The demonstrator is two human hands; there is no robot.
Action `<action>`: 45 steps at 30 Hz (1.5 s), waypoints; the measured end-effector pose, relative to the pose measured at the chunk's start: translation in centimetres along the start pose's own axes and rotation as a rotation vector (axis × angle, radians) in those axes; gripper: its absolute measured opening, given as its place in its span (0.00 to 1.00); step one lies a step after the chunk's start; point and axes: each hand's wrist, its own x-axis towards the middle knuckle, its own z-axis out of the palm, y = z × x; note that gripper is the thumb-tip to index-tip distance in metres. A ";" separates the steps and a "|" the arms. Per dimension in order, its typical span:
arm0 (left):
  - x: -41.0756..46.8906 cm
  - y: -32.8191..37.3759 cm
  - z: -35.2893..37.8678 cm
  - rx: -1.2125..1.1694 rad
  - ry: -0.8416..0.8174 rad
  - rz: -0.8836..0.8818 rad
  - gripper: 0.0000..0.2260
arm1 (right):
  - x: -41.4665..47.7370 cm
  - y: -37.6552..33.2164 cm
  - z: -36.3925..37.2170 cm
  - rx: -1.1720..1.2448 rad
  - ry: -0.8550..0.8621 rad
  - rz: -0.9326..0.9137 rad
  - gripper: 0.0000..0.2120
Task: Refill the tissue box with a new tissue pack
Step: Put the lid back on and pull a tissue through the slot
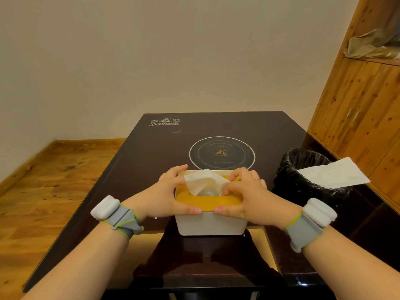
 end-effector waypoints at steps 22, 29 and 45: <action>0.8 -0.4 0.9 -0.006 0.031 -0.003 0.42 | 0.6 1.0 1.0 0.189 0.012 0.015 0.20; 1.1 -0.6 0.8 -0.038 -0.041 -0.074 0.50 | 0.2 1.2 1.4 0.216 0.064 -0.005 0.09; 1.6 -0.9 1.1 -0.079 -0.081 -0.073 0.41 | 2.4 0.4 1.0 0.133 0.285 0.237 0.13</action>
